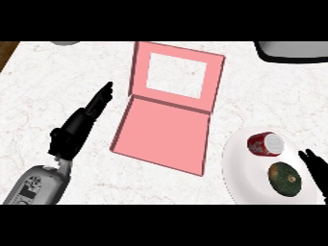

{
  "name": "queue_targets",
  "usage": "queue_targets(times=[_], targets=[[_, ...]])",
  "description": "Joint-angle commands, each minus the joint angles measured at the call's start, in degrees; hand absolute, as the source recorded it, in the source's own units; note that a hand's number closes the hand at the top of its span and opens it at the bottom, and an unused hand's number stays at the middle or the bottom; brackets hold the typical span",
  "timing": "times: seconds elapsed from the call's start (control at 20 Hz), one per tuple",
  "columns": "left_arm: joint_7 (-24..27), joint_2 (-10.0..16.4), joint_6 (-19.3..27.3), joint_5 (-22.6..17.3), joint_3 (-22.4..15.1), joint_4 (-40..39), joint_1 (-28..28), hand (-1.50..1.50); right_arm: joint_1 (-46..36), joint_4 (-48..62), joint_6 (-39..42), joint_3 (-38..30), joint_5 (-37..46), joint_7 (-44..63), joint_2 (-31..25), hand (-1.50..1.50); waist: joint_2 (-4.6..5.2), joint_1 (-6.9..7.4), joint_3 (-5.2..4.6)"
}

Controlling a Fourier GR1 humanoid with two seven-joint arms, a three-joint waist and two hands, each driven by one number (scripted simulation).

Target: Pick the squash from the plate and place it in the cardboard box

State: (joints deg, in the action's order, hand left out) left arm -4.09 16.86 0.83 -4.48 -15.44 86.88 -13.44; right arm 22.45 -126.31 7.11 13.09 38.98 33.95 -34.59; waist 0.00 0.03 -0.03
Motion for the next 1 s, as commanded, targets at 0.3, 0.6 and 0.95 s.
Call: queue_targets(times=[0.3,0.6,0.95], targets=[[1.9,-3.0,-3.2,3.0,3.0,-2.8,0.1,0.0,-5.0,13.9,-0.4,-1.1,5.2,-5.9,6.9,-1.5,-0.01,-0.28,0.04],[-2.0,-1.3,-6.4,2.2,6.4,1.8,0.5,0.0,-7.6,11.4,2.0,-0.2,7.8,-4.3,10.1,-1.5,-0.03,0.0,0.03],[1.1,-7.1,-4.7,7.9,4.6,0.5,3.6,0.0,-6.0,16.4,3.6,-5.1,7.4,-12.3,10.5,-1.5,-0.03,-0.21,0.03]])
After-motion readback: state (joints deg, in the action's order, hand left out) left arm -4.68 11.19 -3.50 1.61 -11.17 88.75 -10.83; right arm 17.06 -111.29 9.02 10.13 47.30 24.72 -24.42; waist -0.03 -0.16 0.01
